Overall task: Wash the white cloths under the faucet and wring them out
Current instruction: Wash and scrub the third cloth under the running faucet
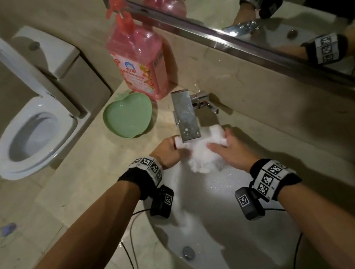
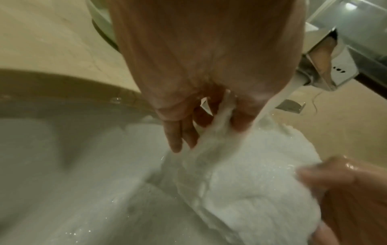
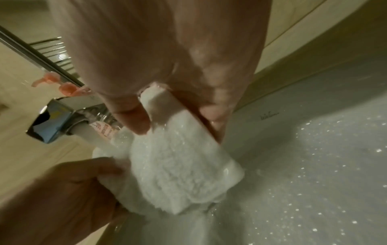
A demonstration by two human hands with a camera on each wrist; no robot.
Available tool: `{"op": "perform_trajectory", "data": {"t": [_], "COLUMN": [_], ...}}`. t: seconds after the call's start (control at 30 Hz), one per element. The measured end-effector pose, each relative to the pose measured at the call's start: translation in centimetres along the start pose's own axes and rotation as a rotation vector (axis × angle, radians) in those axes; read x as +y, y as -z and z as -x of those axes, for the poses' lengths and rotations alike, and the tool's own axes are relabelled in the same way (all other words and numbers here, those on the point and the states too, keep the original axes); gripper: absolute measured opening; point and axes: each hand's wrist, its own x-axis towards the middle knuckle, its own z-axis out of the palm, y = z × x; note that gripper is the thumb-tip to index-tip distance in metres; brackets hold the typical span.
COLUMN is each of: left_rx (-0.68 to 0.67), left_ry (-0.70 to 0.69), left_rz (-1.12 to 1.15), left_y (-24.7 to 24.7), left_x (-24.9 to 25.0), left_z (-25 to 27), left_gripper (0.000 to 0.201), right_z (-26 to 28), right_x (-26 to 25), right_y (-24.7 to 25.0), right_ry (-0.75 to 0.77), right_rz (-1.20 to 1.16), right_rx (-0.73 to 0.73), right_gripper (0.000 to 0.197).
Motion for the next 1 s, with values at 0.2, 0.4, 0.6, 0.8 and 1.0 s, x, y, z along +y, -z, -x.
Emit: {"op": "perform_trajectory", "data": {"t": [0.2,0.4,0.6,0.8,1.0], "left_rx": [0.085,0.034,-0.050,-0.056,-0.051], "left_ry": [-0.019,-0.073,0.024,0.201,0.193], "left_rz": [0.119,0.045,0.334,0.661,0.237], "left_y": [-1.2,0.0,2.6,4.3,5.2], "left_x": [0.1,0.4,-0.3,-0.2,-1.2], "left_z": [-0.9,-0.3,1.5,2.9,3.4], "left_gripper": [0.039,0.043,0.036,0.033,0.033], "right_z": [0.1,-0.3,-0.8,-1.1,-1.9], "right_x": [1.0,1.1,0.0,-1.8,-2.0], "right_y": [1.1,0.5,-0.9,-1.8,-3.4], "right_ry": [0.049,0.085,0.083,0.008,0.082], "right_rz": [-0.078,-0.073,-0.050,-0.325,-0.040], "right_rx": [-0.123,0.048,0.021,-0.085,-0.093], "right_gripper": [0.059,0.044,0.041,0.025,0.039]}}
